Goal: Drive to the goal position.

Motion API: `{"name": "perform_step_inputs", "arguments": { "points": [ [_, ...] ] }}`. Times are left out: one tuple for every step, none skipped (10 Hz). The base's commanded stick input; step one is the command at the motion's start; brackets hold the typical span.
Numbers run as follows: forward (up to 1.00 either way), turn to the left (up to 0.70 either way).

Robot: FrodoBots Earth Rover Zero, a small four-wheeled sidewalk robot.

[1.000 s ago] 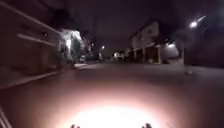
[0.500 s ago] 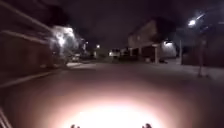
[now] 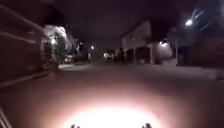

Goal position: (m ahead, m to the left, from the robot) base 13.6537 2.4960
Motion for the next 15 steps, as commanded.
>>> {"name": "perform_step_inputs", "arguments": {
  "points": [
    [1.00, 0.00],
    [1.00, 0.00],
    [1.00, 0.00],
    [1.00, 0.00],
    [1.00, 0.00],
    [1.00, 0.00],
    [1.00, 0.00],
    [1.00, 0.00],
    [1.00, 0.00],
    [1.00, 0.00],
    [1.00, 0.00],
    [1.00, 0.00],
    [1.00, 0.00],
    [1.00, 0.00],
    [1.00, 0.00]
  ]
}}
